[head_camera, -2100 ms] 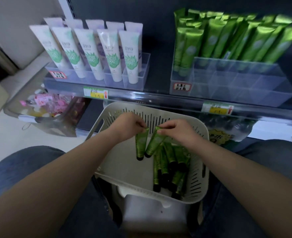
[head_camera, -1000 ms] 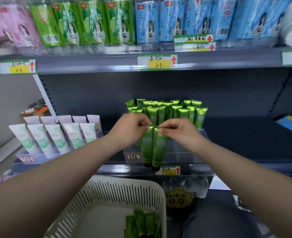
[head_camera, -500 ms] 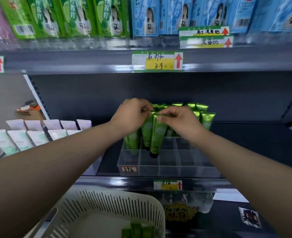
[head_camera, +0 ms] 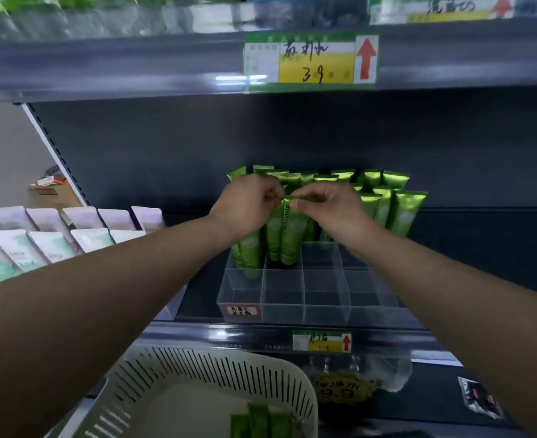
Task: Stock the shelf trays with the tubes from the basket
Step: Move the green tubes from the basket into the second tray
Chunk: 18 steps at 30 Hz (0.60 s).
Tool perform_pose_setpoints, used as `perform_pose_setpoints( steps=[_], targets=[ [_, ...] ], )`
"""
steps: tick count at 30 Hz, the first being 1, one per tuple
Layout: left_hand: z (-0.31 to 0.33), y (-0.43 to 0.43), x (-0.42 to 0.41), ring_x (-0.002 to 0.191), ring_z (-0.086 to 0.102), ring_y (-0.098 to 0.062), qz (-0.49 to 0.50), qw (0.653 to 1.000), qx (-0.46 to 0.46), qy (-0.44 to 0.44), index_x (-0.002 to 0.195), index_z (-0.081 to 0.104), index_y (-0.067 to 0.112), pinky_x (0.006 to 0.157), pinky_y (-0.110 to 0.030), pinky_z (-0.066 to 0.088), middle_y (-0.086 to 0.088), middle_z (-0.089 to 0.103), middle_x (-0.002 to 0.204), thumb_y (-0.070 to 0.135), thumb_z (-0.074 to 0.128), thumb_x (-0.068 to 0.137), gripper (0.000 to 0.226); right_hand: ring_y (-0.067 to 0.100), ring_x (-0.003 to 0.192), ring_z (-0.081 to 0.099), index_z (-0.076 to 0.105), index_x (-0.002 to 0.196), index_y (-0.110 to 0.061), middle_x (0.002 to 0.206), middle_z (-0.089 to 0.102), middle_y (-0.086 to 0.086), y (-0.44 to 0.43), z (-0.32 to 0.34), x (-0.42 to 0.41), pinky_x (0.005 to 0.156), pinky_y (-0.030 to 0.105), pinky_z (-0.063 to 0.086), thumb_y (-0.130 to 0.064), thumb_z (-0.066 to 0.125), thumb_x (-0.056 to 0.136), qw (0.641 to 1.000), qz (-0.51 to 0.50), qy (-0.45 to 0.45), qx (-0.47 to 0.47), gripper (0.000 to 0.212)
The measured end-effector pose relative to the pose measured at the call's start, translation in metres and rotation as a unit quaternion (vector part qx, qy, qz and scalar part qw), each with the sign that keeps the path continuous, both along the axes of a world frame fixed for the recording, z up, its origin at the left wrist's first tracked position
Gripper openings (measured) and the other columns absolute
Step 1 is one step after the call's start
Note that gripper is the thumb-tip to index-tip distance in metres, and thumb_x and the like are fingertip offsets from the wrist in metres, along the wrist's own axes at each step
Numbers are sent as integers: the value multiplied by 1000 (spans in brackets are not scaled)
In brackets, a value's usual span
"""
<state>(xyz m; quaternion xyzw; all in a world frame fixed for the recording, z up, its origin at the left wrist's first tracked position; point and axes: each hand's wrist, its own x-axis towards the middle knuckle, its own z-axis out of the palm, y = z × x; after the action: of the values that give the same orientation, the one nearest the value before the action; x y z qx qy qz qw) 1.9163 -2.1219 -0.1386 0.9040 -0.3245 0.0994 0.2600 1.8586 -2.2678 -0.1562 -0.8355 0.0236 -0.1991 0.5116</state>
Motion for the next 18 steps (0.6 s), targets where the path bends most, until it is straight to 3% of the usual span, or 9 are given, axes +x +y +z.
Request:
perform_pose_setpoints(
  steps=[3, 8, 15, 18],
  targets=[
    [-9, 0, 4, 96, 63, -19, 1, 1000, 9, 13, 103, 69, 12, 82, -25, 49, -4, 70, 102, 11, 57, 90, 18, 6, 87, 61, 73, 96, -11, 90, 68, -5, 0, -8, 4, 87, 23, 48, -13, 70, 83, 1000, 2, 13, -13, 14],
    [-17, 0, 5, 96, 63, -20, -4, 1000, 17, 18, 105, 68, 12, 84, -33, 52, -4, 69, 103, 9, 54, 91, 20, 3, 78, 57, 74, 95, -9, 85, 67, -5, 2, -20, 9, 86, 27, 48, -10, 69, 83, 999, 22, 16, -26, 13],
    [-20, -1, 6, 97, 63, -21, 3, 1000, 23, 6, 110, 66, 13, 81, -32, 52, -6, 68, 107, 7, 48, 92, 26, -18, 56, 49, 72, 102, -10, 73, 58, -20, 4, -26, 13, 68, 16, 39, -11, 66, 86, 998, 27, 19, -56, 17],
    [-21, 1, 4, 102, 62, -24, -3, 999, 40, -1, 116, 64, 14, 85, -36, 51, -8, 67, 113, 6, 47, 92, 30, -9, 70, 53, 71, 104, -11, 88, 65, -9, 6, -24, 11, 76, 16, 39, -11, 65, 86, 997, 21, 22, -72, 18]
  ],
)
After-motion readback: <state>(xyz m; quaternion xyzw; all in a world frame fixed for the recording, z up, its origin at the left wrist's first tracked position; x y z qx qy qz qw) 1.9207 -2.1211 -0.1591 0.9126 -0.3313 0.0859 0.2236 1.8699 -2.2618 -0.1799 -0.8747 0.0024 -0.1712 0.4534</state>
